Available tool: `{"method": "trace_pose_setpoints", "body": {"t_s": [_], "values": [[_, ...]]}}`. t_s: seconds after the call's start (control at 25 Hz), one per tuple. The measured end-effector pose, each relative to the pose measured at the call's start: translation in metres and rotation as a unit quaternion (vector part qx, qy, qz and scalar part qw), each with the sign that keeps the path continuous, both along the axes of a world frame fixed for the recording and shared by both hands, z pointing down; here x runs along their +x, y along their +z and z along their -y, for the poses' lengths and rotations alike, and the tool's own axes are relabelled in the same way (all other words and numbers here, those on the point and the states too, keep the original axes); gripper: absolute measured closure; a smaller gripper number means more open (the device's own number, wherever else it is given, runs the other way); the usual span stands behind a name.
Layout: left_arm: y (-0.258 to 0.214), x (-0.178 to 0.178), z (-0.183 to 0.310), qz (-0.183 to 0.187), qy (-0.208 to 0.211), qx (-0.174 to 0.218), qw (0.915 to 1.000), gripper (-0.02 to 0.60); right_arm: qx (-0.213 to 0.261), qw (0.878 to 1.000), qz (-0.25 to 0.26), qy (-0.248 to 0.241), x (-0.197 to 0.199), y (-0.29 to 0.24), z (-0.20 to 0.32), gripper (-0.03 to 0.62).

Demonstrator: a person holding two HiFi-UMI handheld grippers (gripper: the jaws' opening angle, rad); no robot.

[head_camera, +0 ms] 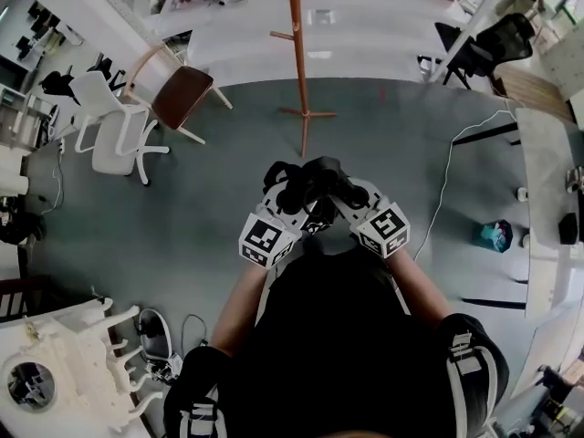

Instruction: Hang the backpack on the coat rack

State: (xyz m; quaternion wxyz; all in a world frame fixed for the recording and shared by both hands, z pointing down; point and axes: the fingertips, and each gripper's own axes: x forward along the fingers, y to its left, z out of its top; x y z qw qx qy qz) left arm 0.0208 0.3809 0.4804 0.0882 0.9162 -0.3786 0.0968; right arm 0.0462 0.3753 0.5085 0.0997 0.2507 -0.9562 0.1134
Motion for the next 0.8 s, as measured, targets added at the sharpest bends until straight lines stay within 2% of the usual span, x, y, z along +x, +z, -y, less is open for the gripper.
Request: {"method": "trace_pose_setpoints", "body": {"t_s": [0.4, 0.8], "values": [[-0.001, -0.033, -0.001, -0.015, 0.012, 0.010, 0.9998, 0.476, 0.016, 1.000, -0.011, 0.016, -0.031, -0.004, -0.002, 0.511], [0.000, -0.022, 0.025, -0.020, 0.028, 0.002, 0.9994, 0.476, 0.007, 0.999, -0.021, 0.034, -0.019, -0.001, 0.022, 0.511]]}}
